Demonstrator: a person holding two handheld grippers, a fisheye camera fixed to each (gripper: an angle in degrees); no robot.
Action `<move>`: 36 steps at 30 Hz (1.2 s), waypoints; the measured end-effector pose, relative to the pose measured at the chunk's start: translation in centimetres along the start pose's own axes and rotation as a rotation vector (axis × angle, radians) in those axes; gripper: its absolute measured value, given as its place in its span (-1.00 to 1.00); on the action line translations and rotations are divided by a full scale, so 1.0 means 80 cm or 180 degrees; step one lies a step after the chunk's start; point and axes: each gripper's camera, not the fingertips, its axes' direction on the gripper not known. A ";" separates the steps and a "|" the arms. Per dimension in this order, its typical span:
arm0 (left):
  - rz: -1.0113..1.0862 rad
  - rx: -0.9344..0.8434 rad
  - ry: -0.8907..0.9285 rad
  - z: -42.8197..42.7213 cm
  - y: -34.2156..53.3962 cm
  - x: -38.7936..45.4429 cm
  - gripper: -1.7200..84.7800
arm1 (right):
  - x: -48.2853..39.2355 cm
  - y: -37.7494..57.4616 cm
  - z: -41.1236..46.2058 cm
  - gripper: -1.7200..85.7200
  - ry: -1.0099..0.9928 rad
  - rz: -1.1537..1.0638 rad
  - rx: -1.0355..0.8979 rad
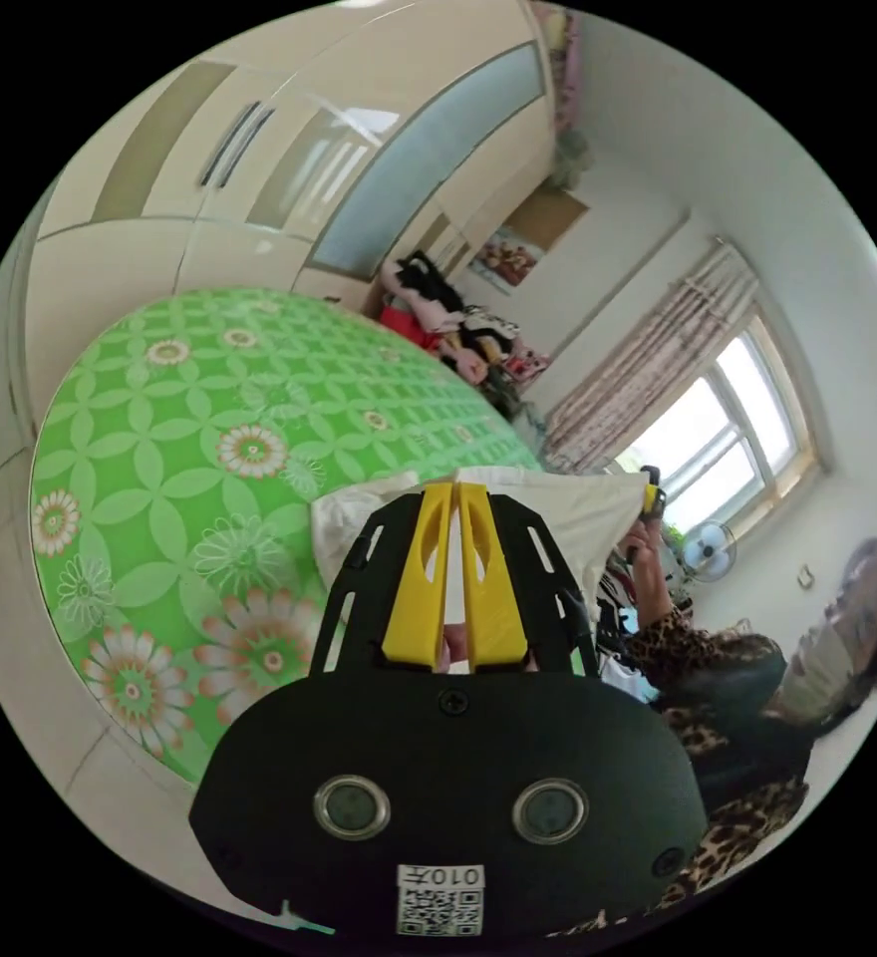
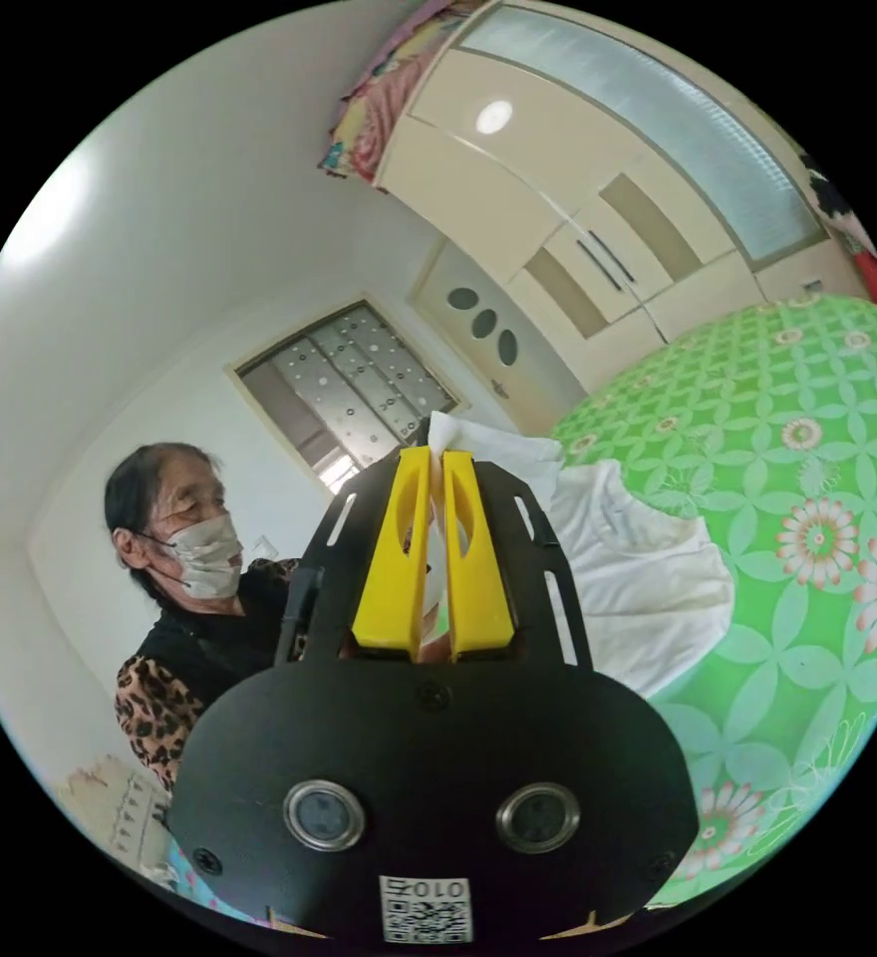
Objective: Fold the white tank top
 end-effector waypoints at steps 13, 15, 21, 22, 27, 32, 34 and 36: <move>0.1365 -0.0097 0.0090 -0.173 0.351 0.216 -0.96 | -0.145 0.180 0.117 -0.85 -0.0248 -0.0877 -0.1819; 0.0745 -0.0347 -0.0082 -0.158 0.385 0.174 -0.96 | -0.112 0.200 0.141 -0.84 -0.0075 -0.0389 -0.2138; 0.0204 -0.0574 -0.0142 -0.134 0.400 0.124 -0.96 | -0.090 0.195 0.162 -0.87 0.0333 -0.0029 -0.2251; 0.0284 -0.0544 -0.0094 -0.133 0.395 0.128 -0.96 | -0.091 0.180 0.156 -0.87 0.0709 0.0019 -0.2096; 0.0752 -0.0793 0.0003 -0.113 0.349 0.150 -0.96 | -0.065 0.116 0.149 -0.90 0.1988 0.0558 -0.1560; 0.0046 -0.1408 -0.0327 -0.095 0.393 0.092 -0.96 | -0.026 0.087 0.177 -0.90 0.2453 0.0870 -0.1442; -0.0139 -0.1203 -0.0114 -0.109 0.416 0.074 -0.96 | -0.012 0.085 0.189 -0.90 0.2397 0.0946 -0.1545; -0.0342 -0.0654 0.0246 -0.140 0.442 0.052 -0.96 | -0.007 0.083 0.196 -0.91 0.2318 0.0921 -0.1504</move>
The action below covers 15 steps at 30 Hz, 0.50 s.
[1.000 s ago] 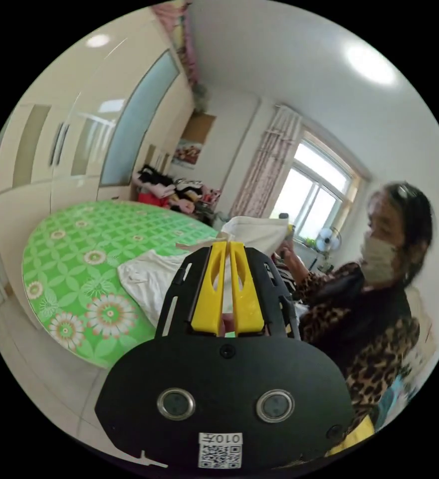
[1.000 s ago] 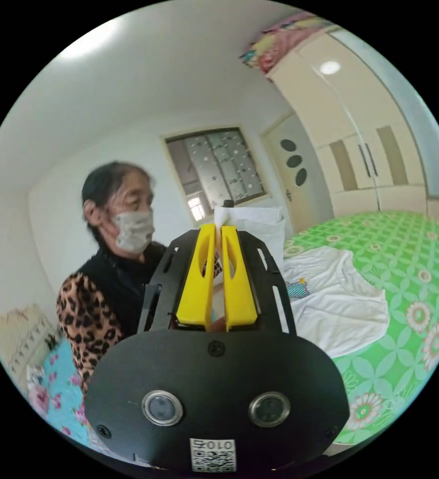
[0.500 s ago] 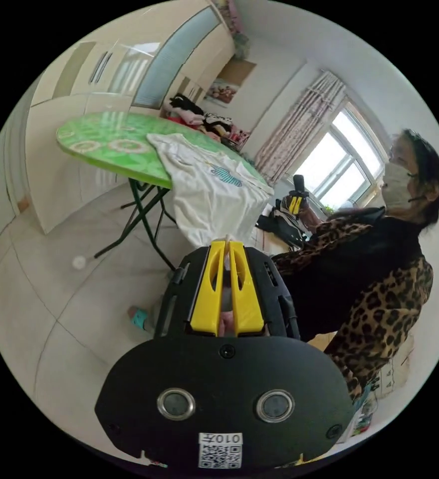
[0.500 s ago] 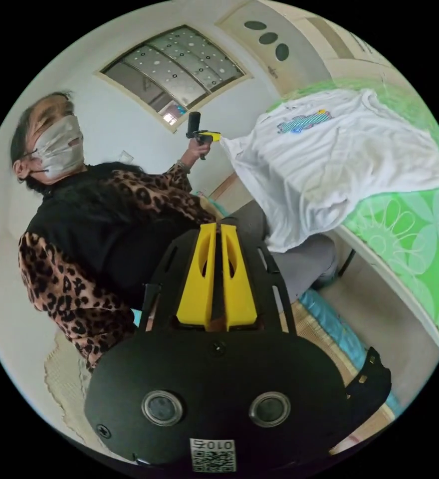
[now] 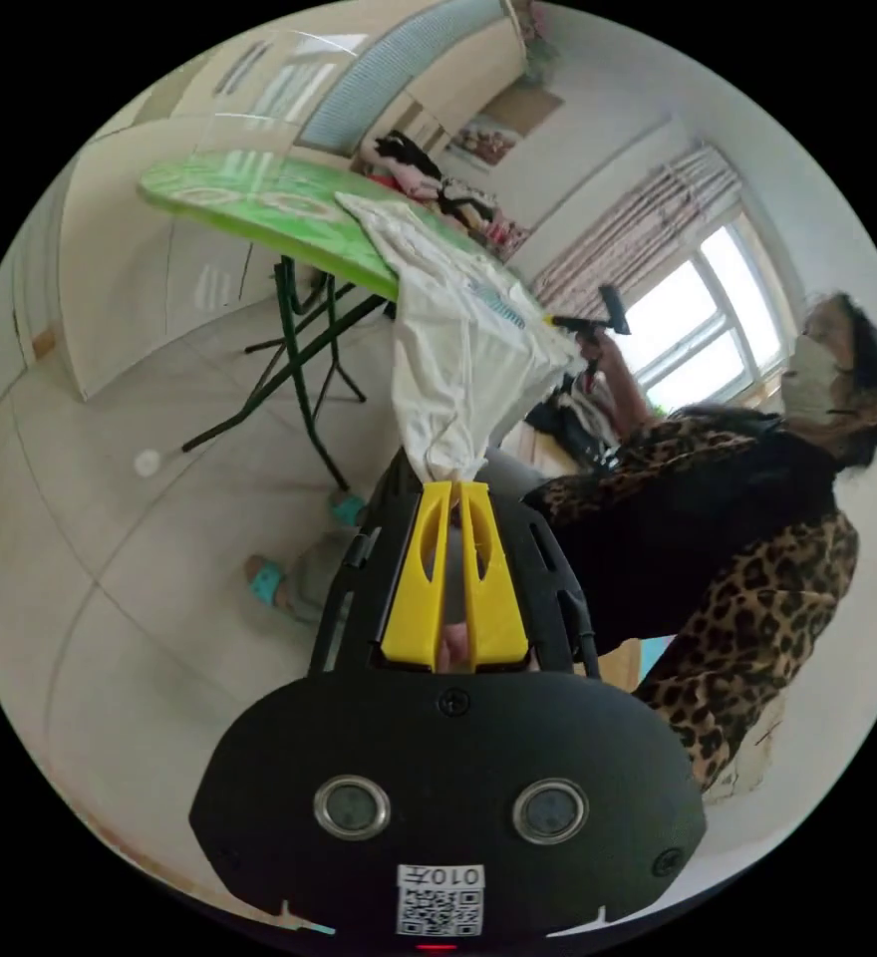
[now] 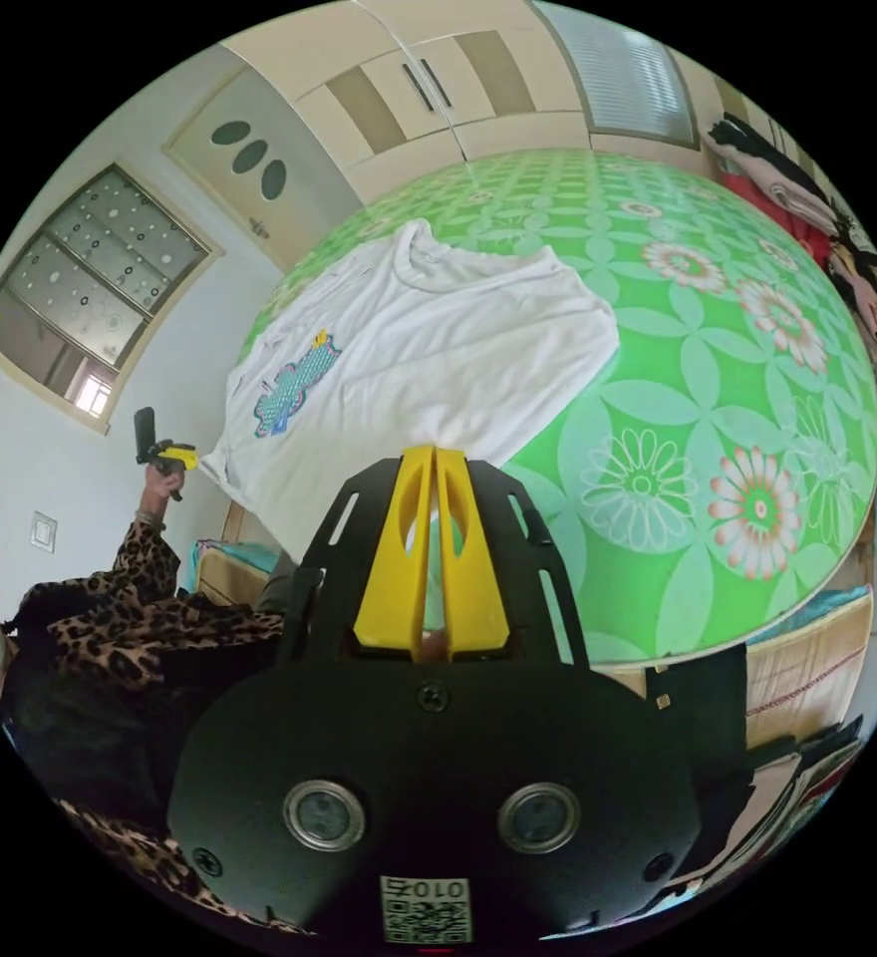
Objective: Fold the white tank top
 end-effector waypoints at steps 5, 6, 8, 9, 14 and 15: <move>-0.0408 0.0209 0.0271 -0.009 0.041 -0.044 -0.96 | 0.003 -0.006 0.001 -0.91 -0.0224 0.0006 0.0039; -0.0581 -0.0052 0.0130 0.004 0.047 -0.053 -0.97 | 0.002 -0.006 0.001 -0.91 -0.0235 0.0003 0.0043; -0.0716 -0.0258 0.0148 0.024 0.055 -0.061 -0.97 | 0.001 -0.008 0.001 -0.91 -0.0283 -0.0002 0.0047; -0.0811 -0.0276 0.0242 0.033 0.061 -0.066 -0.97 | 0.000 -0.009 0.001 -0.91 -0.0293 -0.0006 0.0045; -0.1452 0.0269 -0.0104 0.016 0.078 -0.084 -0.96 | -0.004 -0.011 -0.006 -0.91 -0.0382 0.0055 0.0057; -0.1310 0.0498 -0.0187 0.005 0.055 -0.065 -0.96 | -0.006 -0.010 -0.011 -0.91 -0.0413 0.0038 0.0147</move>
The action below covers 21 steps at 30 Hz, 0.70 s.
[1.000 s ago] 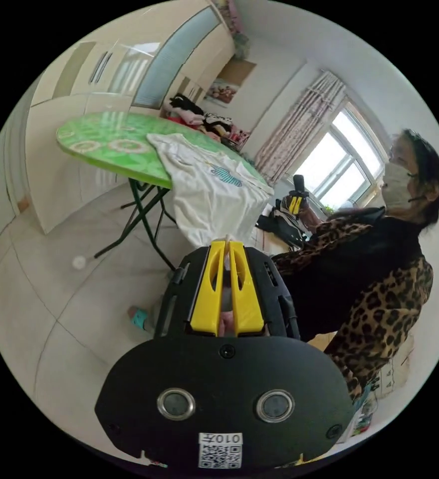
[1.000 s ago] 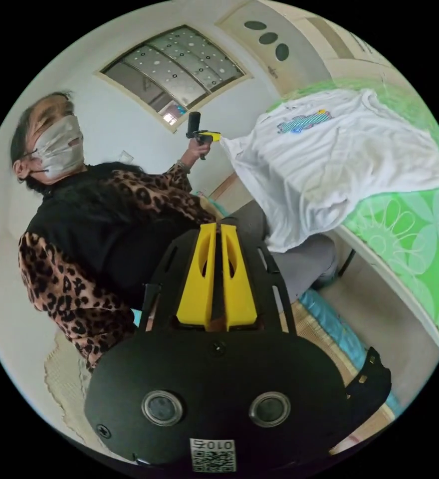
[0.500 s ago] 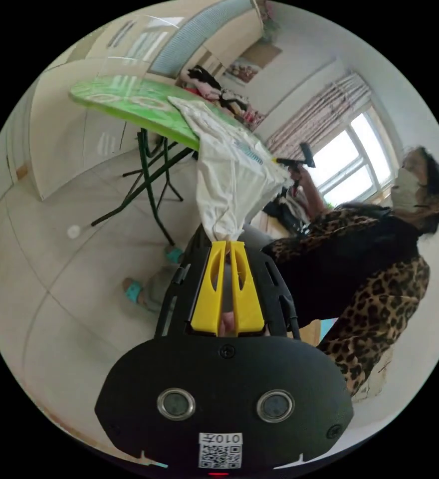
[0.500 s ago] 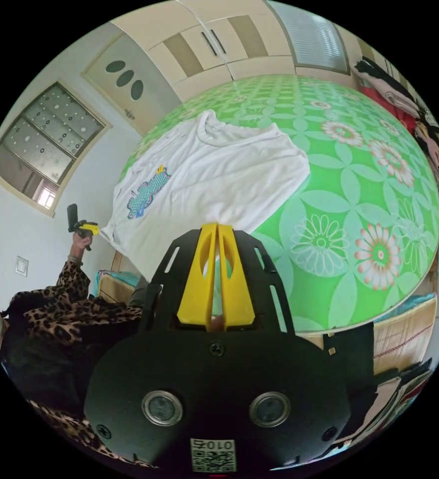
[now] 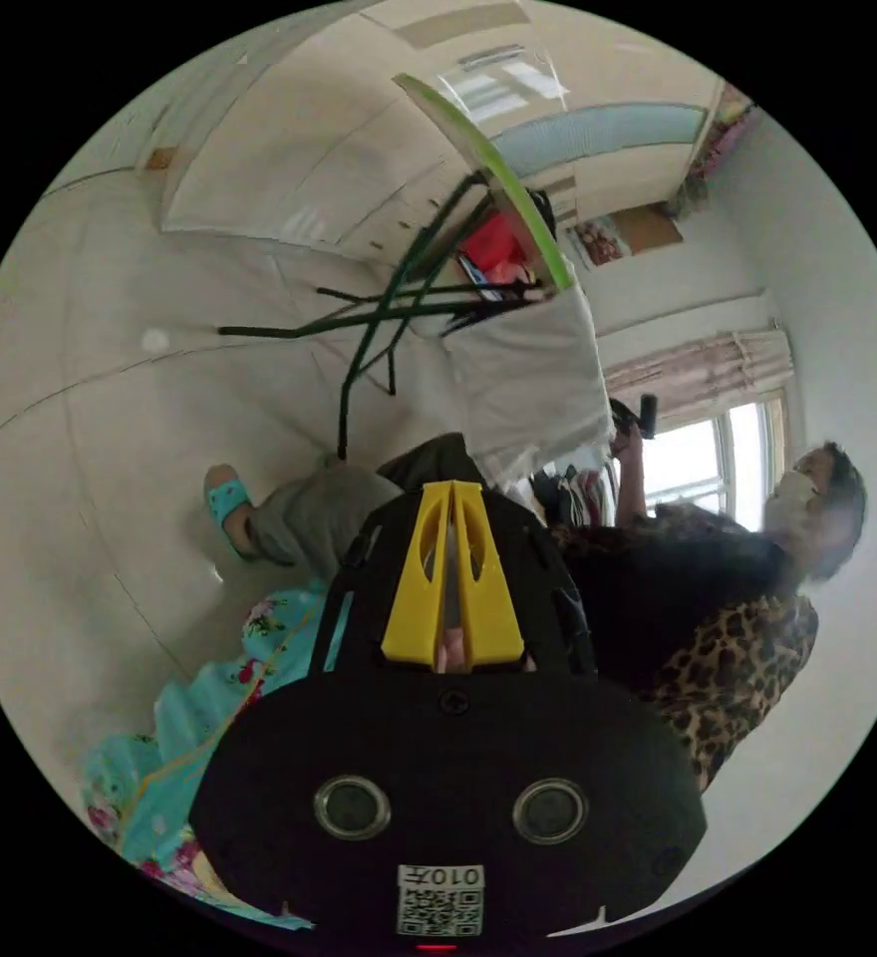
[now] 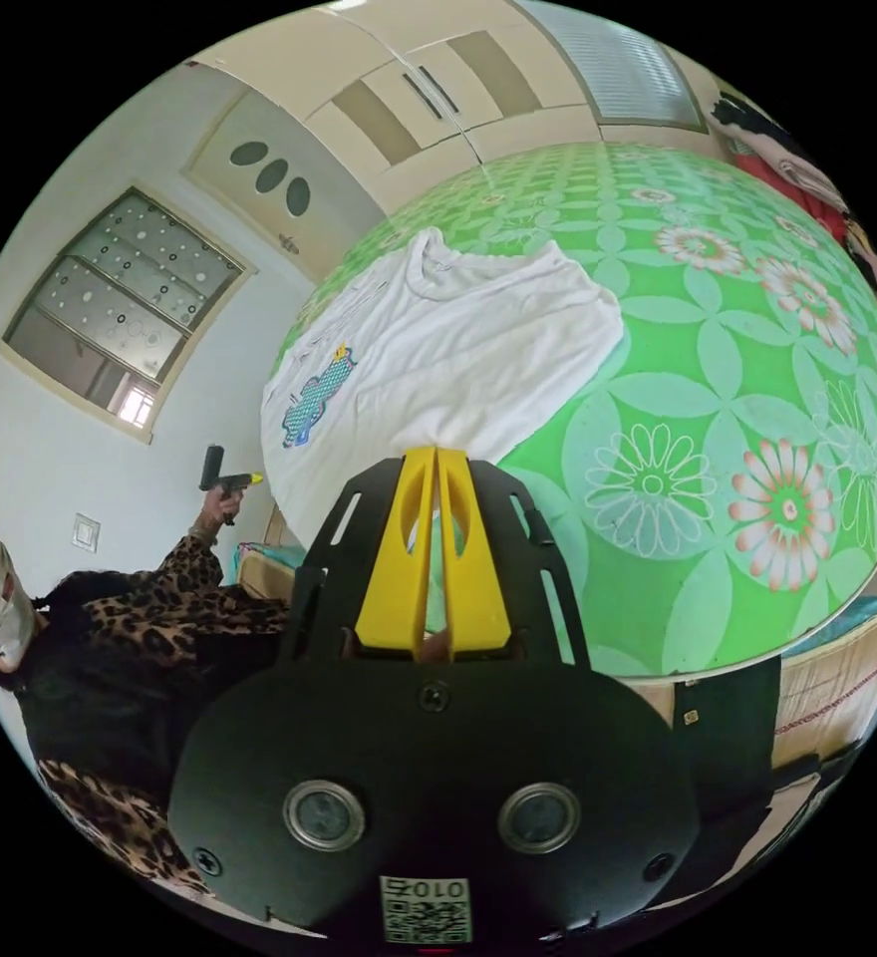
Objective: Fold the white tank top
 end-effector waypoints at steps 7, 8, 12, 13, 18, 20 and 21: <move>0.1711 -0.0226 -0.1329 0.099 -0.182 0.292 -0.96 | -0.046 -0.034 0.001 -0.91 0.0299 -0.0207 0.0147; 0.1921 -0.0314 -0.1520 0.135 -0.212 0.330 -0.96 | -0.056 -0.042 0.011 -0.91 0.0605 -0.0238 0.0011; 0.2307 -0.0650 -0.1821 0.265 -0.302 0.408 -0.96 | -0.089 -0.057 0.043 -0.92 0.1217 -0.0576 -0.0312; 0.2327 -0.0658 -0.1881 0.281 -0.313 0.413 -0.97 | -0.097 -0.060 0.055 -0.93 0.1406 -0.0688 -0.0385; 0.2285 -0.0881 -0.2257 0.399 -0.407 0.429 -0.97 | -0.103 -0.087 0.065 -0.94 0.1767 -0.0941 -0.0480; 0.2221 -0.0928 -0.2354 0.428 -0.437 0.425 -0.97 | -0.087 -0.114 0.064 -0.94 0.1671 -0.0882 -0.0526; 0.2192 -0.0891 -0.2290 0.439 -0.457 0.426 -0.97 | -0.082 -0.122 0.064 -0.94 0.1638 -0.0873 -0.0536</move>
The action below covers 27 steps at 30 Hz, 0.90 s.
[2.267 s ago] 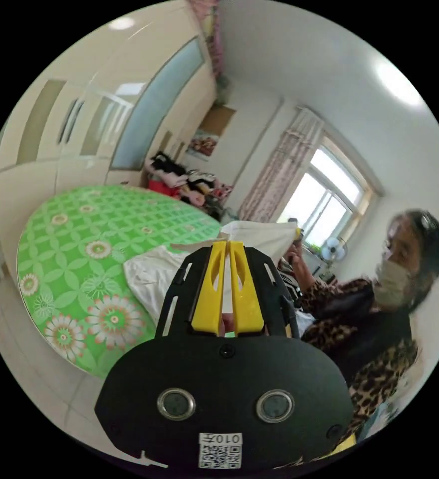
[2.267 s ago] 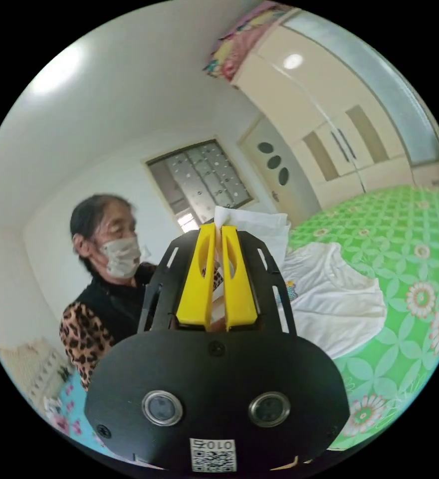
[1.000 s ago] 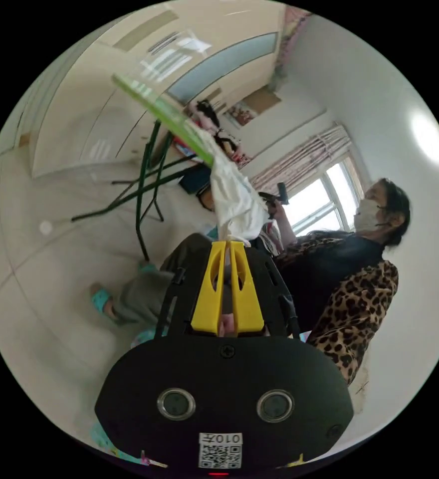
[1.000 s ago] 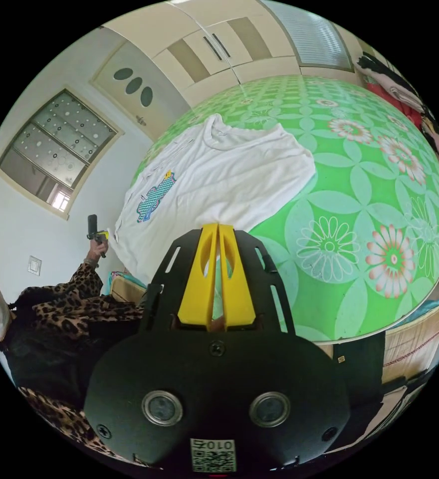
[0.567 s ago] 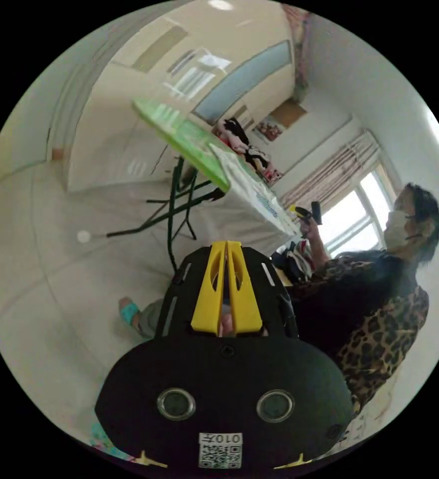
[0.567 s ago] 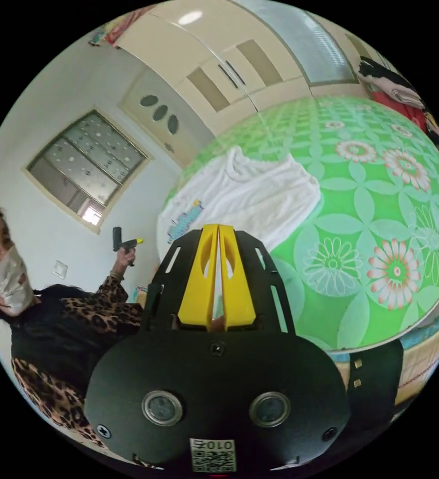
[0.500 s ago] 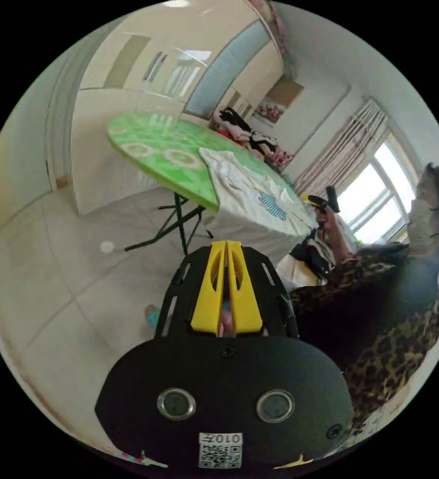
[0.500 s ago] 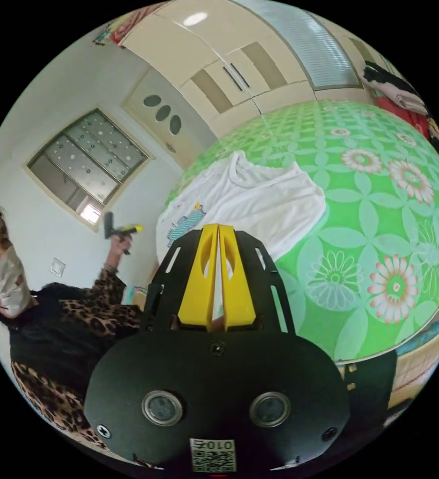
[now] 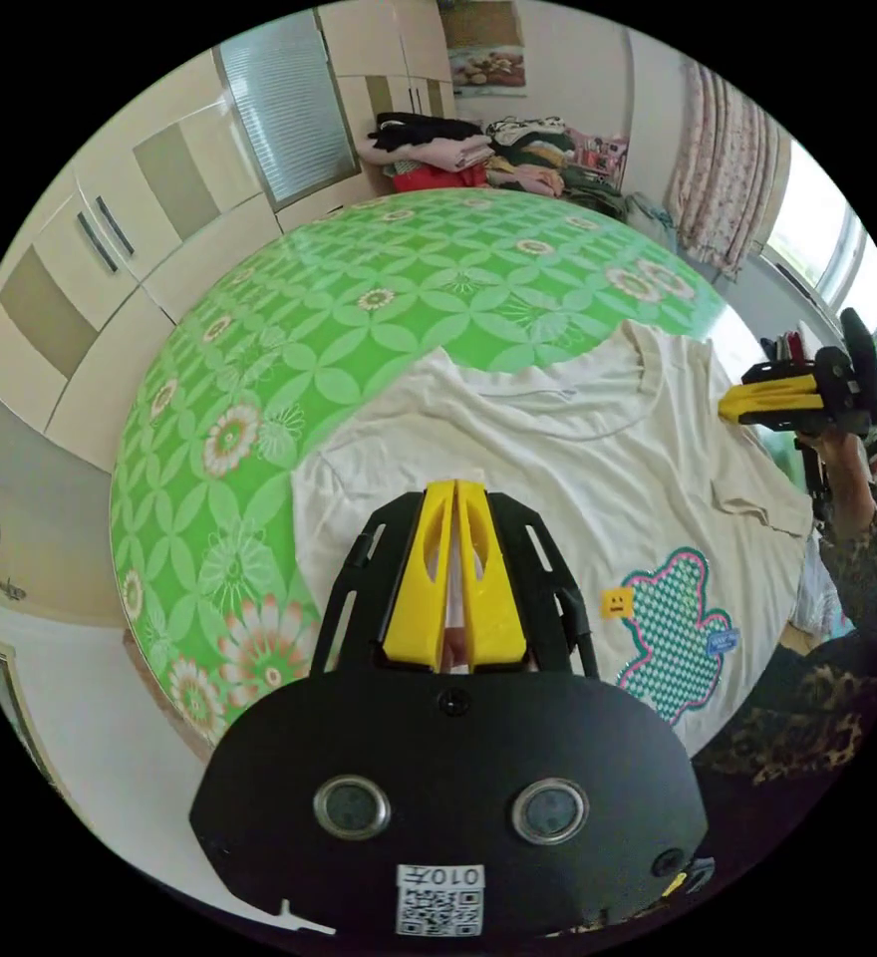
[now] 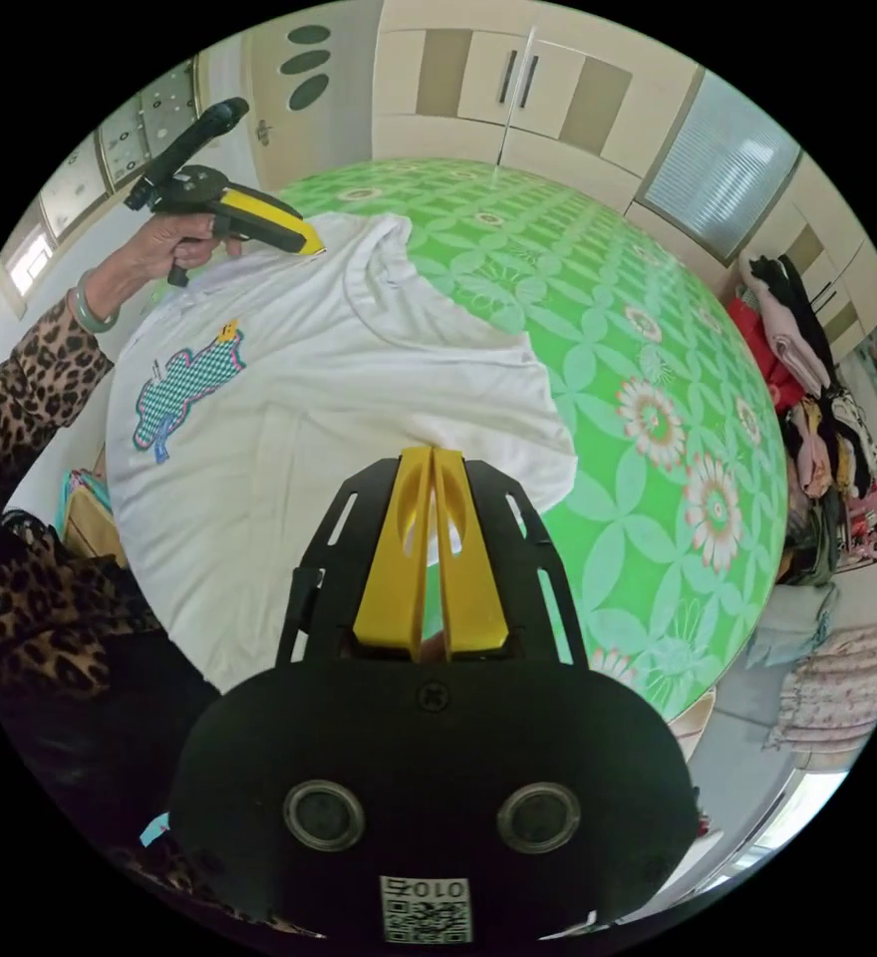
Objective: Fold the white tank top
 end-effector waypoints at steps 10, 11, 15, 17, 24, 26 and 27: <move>-0.0598 0.0024 -0.0366 0.071 -0.170 -0.120 -0.97 | 0.126 -0.137 0.054 -0.94 0.0886 0.0230 -0.0246; -0.0769 0.0046 -0.0402 0.079 -0.187 -0.144 -0.97 | 0.147 -0.149 0.062 -0.94 0.1077 0.0344 -0.0256; -0.1327 0.0165 0.0122 0.093 -0.218 -0.209 -0.97 | 0.208 -0.158 0.062 -0.94 0.0796 0.1007 -0.0122; -0.1134 0.0339 0.0388 0.084 -0.219 -0.213 -0.97 | 0.221 -0.138 0.046 -0.94 0.0767 0.1139 0.0036; -0.0674 0.0188 0.1179 0.051 -0.135 -0.203 -0.97 | 0.208 -0.029 0.005 -0.94 -0.0451 0.0938 0.0131; -0.0611 0.0008 0.1116 0.046 -0.099 -0.189 -0.97 | 0.174 0.017 -0.003 -0.93 -0.0506 0.0865 0.0002; -0.0551 -0.0104 0.1141 0.042 -0.075 -0.180 -0.97 | 0.164 0.028 -0.006 -0.93 -0.0536 0.0825 -0.0012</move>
